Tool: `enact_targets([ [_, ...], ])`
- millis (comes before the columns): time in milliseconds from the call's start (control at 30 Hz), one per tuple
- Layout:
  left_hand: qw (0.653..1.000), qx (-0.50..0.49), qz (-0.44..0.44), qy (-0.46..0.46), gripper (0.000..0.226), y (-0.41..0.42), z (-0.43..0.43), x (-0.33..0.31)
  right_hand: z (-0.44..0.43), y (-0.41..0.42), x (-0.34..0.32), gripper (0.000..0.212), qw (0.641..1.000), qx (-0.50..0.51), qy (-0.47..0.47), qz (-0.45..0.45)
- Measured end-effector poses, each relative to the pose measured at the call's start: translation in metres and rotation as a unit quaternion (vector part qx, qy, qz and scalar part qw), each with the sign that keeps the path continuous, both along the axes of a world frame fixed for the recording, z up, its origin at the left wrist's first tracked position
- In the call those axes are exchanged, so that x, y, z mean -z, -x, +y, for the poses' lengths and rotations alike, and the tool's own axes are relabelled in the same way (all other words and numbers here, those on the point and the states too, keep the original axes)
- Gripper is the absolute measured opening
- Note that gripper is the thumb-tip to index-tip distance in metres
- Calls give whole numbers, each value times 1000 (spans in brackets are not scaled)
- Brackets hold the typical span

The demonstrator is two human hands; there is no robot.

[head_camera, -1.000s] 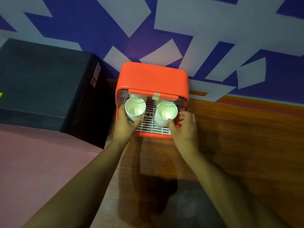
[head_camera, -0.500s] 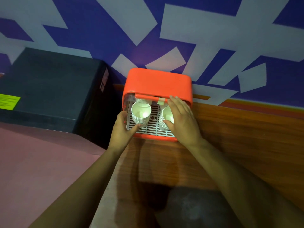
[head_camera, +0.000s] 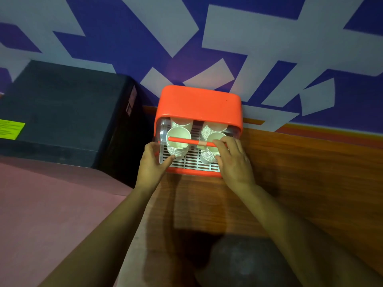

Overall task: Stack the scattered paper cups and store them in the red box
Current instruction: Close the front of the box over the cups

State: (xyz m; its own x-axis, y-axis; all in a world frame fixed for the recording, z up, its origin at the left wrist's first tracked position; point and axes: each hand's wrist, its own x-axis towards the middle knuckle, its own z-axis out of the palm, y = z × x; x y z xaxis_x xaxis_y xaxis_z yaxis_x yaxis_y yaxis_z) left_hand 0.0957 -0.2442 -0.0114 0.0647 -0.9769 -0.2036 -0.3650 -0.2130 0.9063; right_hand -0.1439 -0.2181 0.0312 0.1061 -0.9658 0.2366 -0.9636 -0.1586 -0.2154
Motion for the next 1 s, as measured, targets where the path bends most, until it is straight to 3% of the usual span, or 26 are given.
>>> enact_targets([
  [100,999,-20,-36,22,55,-3,0,-2,0,2,6,47,1000,-4,-2,9],
  [267,982,-20,-136,133,87,-4,-1,-12,-2,1,9,42,1000,-1,9,9],
  [367,966,34,-185,178,94,-4,-12,-20,-3,4,8,42,1000,-1,17,10],
  [467,946,108,-231,201,86,-1,-21,-19,-5,6,11,38,1000,0,28,14],
  [867,940,139,-238,201,71,-3,-8,-2,9,-2,28,28,997,1,50,55],
  [1000,963,140,-151,175,62,-7,-7,-4,10,0,27,23,999,2,53,-2],
])
